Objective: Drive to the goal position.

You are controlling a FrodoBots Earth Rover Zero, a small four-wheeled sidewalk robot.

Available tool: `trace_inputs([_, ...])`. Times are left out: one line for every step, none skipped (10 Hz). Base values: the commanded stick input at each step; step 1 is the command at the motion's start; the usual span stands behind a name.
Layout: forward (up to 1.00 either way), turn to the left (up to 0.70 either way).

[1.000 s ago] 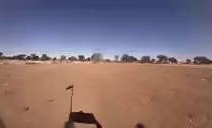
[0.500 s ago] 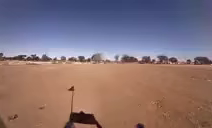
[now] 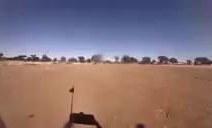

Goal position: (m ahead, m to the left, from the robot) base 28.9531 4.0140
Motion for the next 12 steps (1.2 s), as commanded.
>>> trace_inputs([0.50,0.00])
trace_inputs([0.50,0.00])
trace_inputs([0.50,0.00])
trace_inputs([0.50,0.00])
trace_inputs([0.50,0.00])
trace_inputs([0.50,0.00])
trace_inputs([0.50,0.00])
trace_inputs([0.50,0.00])
trace_inputs([0.50,0.00])
trace_inputs([0.50,0.00])
trace_inputs([0.50,0.00])
trace_inputs([0.50,0.00])
